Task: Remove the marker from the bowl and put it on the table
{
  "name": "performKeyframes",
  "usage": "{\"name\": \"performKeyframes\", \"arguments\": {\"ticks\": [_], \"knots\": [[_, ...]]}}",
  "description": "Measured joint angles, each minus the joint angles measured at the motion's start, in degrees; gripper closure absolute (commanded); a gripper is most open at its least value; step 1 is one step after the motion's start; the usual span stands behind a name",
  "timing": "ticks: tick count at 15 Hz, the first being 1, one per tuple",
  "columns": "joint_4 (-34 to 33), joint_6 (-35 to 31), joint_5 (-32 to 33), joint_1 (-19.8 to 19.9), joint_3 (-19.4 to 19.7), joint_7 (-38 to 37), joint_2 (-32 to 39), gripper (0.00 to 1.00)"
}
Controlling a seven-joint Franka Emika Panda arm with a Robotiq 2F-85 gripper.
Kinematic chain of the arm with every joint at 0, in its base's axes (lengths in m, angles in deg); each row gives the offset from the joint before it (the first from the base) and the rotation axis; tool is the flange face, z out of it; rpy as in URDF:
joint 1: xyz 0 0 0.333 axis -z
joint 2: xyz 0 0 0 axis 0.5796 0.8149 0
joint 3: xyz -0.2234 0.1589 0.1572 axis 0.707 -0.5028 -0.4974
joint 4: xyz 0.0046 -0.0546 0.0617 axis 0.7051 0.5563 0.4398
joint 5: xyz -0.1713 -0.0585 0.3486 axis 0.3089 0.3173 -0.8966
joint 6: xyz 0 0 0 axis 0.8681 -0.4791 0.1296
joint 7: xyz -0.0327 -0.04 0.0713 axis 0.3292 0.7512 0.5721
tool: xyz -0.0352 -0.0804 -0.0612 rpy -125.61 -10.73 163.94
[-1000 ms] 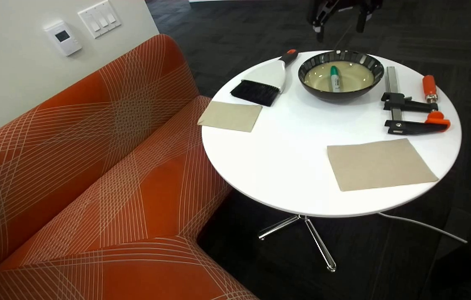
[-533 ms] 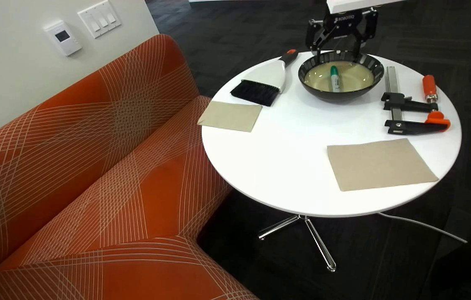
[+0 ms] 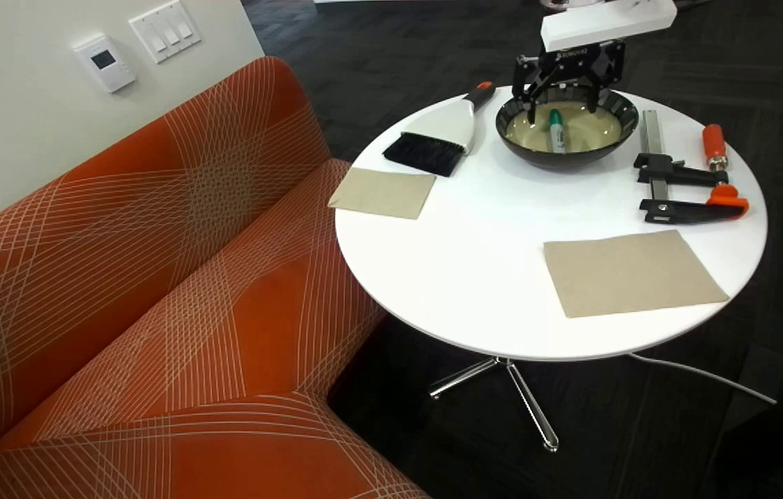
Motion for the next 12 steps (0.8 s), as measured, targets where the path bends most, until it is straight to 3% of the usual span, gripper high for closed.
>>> {"name": "performKeyframes", "arguments": {"ticks": [9,12], "knots": [[-1.6,0.0,0.0,-1.1,0.5,0.0,2.2,0.95],[-1.7,0.0,0.0,-1.6,0.8,-0.1,2.0,0.94]]}}
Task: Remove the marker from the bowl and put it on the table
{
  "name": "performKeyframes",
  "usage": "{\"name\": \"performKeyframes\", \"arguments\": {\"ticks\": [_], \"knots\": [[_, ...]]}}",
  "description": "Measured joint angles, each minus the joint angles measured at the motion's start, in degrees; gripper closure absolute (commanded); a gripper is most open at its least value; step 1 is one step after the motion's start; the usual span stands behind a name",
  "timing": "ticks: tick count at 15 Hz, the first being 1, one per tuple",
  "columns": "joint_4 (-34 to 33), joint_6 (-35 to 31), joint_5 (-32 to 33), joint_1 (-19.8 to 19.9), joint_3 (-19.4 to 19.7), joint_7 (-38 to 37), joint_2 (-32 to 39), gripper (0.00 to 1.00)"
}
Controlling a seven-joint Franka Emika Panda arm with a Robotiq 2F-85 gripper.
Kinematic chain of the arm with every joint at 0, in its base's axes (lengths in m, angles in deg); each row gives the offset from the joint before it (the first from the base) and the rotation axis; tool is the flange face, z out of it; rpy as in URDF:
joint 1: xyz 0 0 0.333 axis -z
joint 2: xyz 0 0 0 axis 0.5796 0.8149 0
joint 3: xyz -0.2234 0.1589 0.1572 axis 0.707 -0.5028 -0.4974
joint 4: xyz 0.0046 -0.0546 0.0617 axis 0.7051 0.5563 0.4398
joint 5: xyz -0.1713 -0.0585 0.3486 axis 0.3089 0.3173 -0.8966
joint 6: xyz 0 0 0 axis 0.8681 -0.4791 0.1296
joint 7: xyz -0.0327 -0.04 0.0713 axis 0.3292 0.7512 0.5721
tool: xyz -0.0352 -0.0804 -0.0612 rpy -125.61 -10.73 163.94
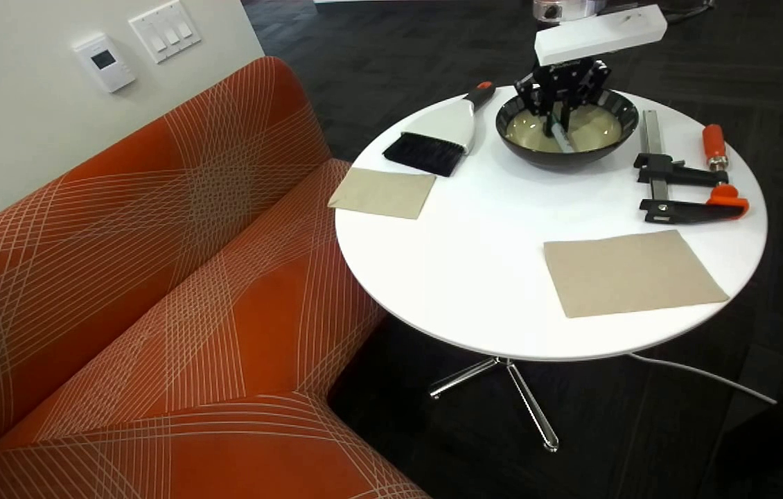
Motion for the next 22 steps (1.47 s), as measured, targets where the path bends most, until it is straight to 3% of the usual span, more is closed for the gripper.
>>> {"name": "performKeyframes", "arguments": {"ticks": [4,8,14,22], "knots": [[1.1,0.0,0.0,-1.9,1.4,-1.1,-2.9,0.94],[5.5,0.0,0.6,-4.4,2.6,-1.2,-10.2,0.94],[10.7,0.0,7.2,-9.8,2.5,-1.2,-17.8,0.94],[12.3,0.0,14.2,-15.2,-2.9,-0.4,-16.5,0.94]]}}
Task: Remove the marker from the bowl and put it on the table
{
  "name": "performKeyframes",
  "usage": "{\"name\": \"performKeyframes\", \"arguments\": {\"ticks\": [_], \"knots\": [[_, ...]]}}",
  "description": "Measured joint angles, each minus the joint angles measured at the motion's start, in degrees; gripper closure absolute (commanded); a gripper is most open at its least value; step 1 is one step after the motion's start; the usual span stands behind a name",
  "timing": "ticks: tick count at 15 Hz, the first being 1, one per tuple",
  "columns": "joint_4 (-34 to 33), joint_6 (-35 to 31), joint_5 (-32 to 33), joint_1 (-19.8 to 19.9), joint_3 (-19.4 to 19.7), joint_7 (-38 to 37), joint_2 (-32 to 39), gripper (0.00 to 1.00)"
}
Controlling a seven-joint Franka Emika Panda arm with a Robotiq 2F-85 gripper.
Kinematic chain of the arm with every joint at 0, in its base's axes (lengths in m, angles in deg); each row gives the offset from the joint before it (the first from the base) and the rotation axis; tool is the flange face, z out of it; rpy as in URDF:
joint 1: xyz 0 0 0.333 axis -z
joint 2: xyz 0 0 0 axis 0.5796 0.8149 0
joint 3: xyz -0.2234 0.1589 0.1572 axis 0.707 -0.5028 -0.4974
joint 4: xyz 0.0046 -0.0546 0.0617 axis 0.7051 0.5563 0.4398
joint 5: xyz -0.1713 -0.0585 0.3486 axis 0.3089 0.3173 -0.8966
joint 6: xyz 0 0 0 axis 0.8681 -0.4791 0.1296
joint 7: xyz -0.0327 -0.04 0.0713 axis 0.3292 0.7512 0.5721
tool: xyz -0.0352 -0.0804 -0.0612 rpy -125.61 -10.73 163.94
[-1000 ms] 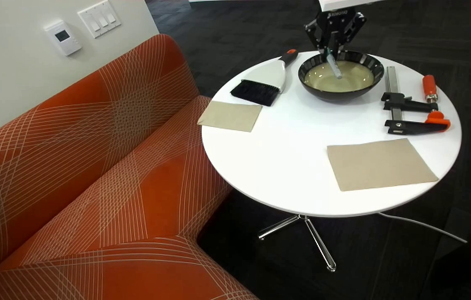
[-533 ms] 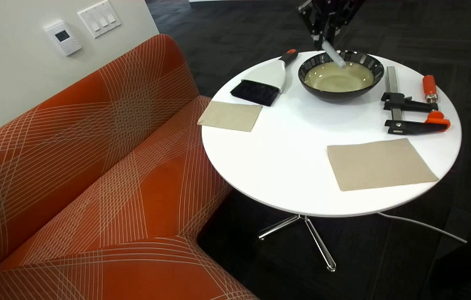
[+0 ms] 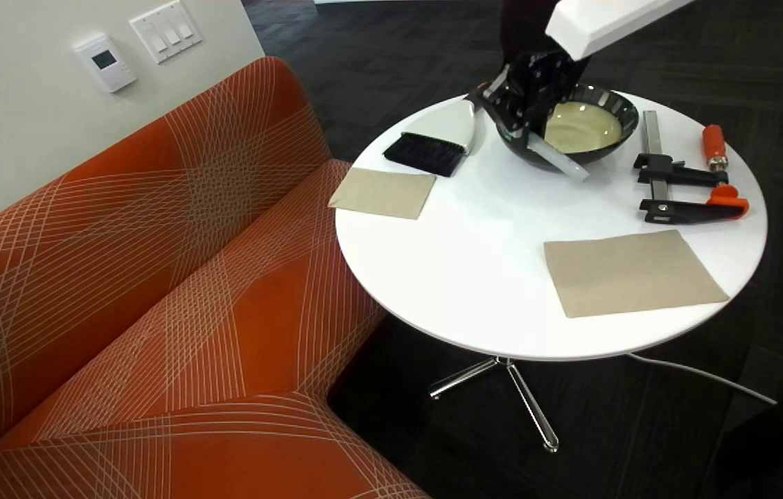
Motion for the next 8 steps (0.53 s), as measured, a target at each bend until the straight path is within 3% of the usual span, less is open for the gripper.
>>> {"name": "performKeyframes", "arguments": {"ticks": [8], "knots": [[-0.2,-1.5,2.2,-3.8,-4.7,8.0,4.3,0.94]]}}
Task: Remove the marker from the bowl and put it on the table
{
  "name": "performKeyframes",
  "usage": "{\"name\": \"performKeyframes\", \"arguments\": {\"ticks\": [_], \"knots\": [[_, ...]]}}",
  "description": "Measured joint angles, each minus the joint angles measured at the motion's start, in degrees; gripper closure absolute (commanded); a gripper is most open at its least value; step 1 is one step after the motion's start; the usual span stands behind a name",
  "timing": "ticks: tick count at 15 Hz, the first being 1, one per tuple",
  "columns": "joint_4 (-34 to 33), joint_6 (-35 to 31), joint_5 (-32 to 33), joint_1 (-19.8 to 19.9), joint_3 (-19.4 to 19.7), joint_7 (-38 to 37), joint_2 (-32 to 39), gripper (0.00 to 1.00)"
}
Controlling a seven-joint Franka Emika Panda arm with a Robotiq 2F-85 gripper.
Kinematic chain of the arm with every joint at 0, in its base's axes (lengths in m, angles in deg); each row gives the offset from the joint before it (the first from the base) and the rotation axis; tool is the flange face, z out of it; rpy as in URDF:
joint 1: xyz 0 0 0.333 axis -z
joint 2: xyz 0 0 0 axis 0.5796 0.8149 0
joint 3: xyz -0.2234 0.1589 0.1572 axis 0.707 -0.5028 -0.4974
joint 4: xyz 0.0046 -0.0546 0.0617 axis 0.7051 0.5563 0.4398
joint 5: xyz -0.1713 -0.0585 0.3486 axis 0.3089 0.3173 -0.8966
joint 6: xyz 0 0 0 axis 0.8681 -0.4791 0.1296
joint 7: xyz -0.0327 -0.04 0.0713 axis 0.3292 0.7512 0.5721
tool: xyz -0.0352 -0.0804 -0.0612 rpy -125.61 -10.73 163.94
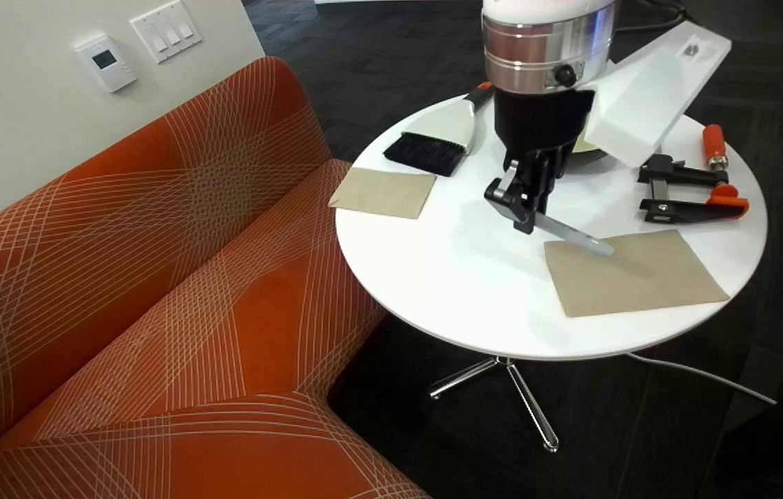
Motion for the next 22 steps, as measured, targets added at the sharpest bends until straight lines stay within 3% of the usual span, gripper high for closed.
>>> {"name": "performKeyframes", "arguments": {"ticks": [6,13,14,16,21,22], "knots": [[-2.2,-3.9,-0.4,0.1,-1.9,8.3,4.5,0.94],[-5.7,-6.2,-1.3,0.0,-3.3,9.6,7.6,0.94],[-6.1,-6.4,-1.3,-0.1,-3.3,9.6,7.8,0.51],[-6.9,-6.6,-1.3,-0.3,-2.9,9.6,8.3,0.43],[-8.2,-6.6,-1.3,-0.4,-2.1,9.6,9.4,0.05],[-8.2,-6.6,-1.3,-0.4,-2.1,9.6,9.4,0.01]]}}
